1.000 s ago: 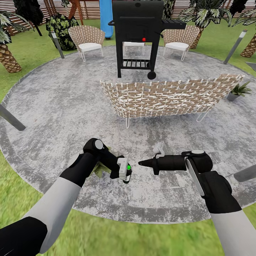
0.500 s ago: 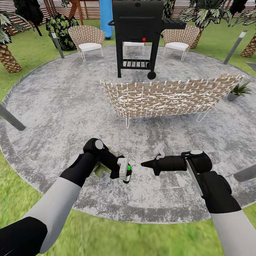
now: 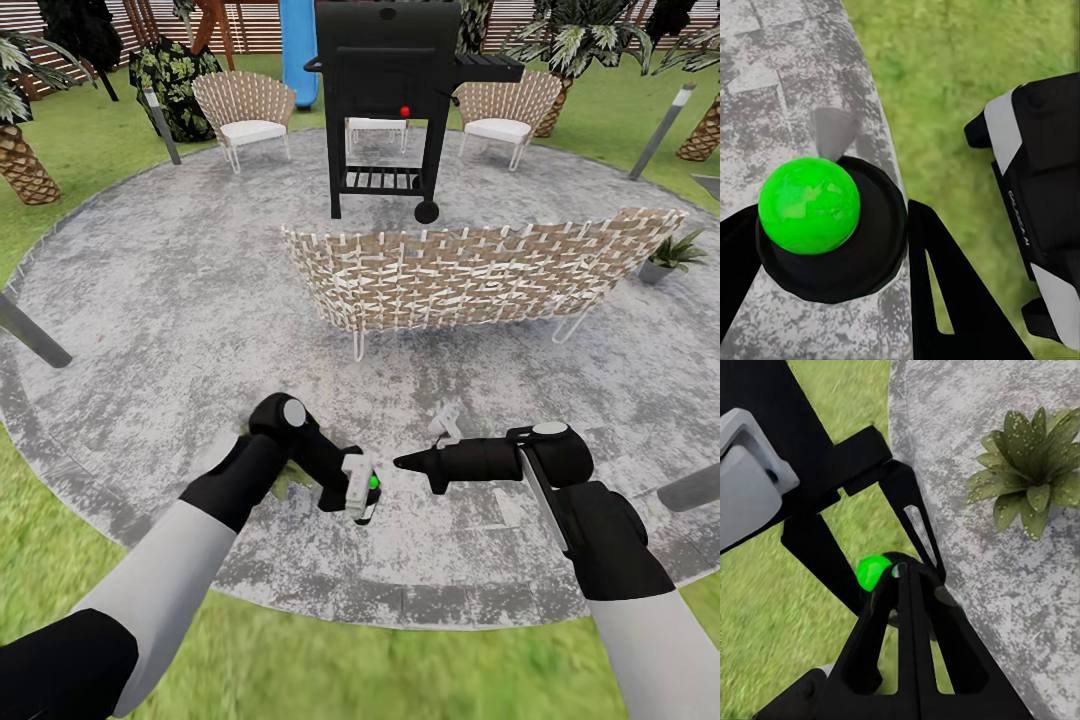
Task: Pick up the pesticide atomizer in the garden and spray insectifuge to fully cover both potted plants in the garden.
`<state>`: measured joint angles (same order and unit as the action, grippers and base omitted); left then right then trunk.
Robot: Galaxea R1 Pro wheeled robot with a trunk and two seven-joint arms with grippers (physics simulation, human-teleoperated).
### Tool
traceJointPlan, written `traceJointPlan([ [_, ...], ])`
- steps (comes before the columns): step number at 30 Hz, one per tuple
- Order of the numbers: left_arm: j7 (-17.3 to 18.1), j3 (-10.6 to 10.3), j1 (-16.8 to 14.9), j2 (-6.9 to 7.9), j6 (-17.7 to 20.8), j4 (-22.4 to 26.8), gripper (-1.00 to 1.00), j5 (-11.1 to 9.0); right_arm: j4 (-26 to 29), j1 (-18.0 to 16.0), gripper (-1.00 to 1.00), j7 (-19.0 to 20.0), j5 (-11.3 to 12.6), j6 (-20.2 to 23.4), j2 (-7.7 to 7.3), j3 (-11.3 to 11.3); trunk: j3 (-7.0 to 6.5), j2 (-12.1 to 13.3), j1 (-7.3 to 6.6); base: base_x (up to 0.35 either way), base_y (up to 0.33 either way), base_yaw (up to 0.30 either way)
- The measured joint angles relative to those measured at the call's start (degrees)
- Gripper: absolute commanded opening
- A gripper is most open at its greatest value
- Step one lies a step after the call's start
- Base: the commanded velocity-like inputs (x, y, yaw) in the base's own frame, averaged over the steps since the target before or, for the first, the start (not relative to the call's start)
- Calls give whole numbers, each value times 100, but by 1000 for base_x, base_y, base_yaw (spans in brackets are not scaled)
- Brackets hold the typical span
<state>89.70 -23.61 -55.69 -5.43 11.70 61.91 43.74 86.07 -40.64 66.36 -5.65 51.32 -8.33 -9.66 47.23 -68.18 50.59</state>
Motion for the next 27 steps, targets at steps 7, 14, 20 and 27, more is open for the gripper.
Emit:
traceJointPlan([
  [7,0,-10,0,-1,0,0,-100,-1,0,0,-100,0,0,1,6,-5,0,0,0,0,0,0],
  [14,0,-10,0,-1,6,7,-100,-1,-8,0,-100,-8,0,-4,8,-9,0,0,0,0,0,0],
  [20,-1,-6,-8,-9,112,9,-100,-8,-9,0,-100,-9,0,-4,8,-9,0,0,0,0,0,0],
  [27,-1,-2,-9,-9,114,9,-100,-1,-9,0,-100,-9,0,-4,8,-9,0,0,0,0,0,0],
])
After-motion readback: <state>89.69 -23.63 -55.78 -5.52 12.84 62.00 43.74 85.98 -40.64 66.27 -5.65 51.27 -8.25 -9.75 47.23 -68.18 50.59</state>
